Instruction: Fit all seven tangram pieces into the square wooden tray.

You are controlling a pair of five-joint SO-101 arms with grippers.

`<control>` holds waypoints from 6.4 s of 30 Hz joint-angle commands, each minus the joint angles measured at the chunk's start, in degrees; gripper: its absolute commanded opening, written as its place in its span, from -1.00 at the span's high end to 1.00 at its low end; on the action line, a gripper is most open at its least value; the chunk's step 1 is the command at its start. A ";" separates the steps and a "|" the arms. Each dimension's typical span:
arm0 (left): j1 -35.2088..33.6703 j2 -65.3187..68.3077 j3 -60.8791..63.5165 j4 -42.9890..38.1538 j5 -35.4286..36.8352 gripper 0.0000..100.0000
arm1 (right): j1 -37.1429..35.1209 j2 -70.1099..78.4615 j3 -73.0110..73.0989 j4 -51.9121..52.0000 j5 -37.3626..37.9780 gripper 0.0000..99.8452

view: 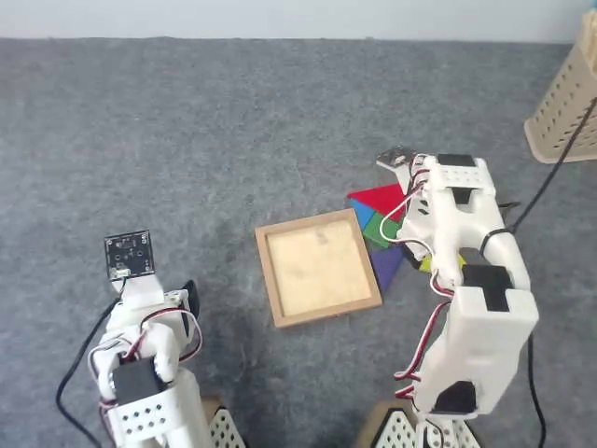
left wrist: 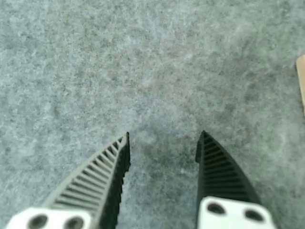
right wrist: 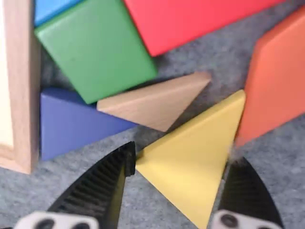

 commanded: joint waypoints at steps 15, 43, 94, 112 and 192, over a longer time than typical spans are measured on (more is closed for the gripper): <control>0.09 -0.88 -0.75 0.26 -0.26 0.57 | 2.51 -17.27 8.79 7.34 14.15 0.36; 0.09 -0.88 -0.75 0.26 -0.26 0.57 | 3.12 -5.85 10.99 -5.58 8.09 0.65; 0.09 -0.88 -0.75 0.26 -0.26 0.57 | 2.59 -24.57 29.63 -6.73 18.20 0.36; 0.09 -0.88 -0.75 0.26 -0.26 0.57 | 2.95 -24.66 33.85 -14.46 4.84 0.91; 0.09 -0.88 -0.75 0.26 -0.26 0.57 | -4.88 -5.93 -3.16 -1.54 -34.20 0.50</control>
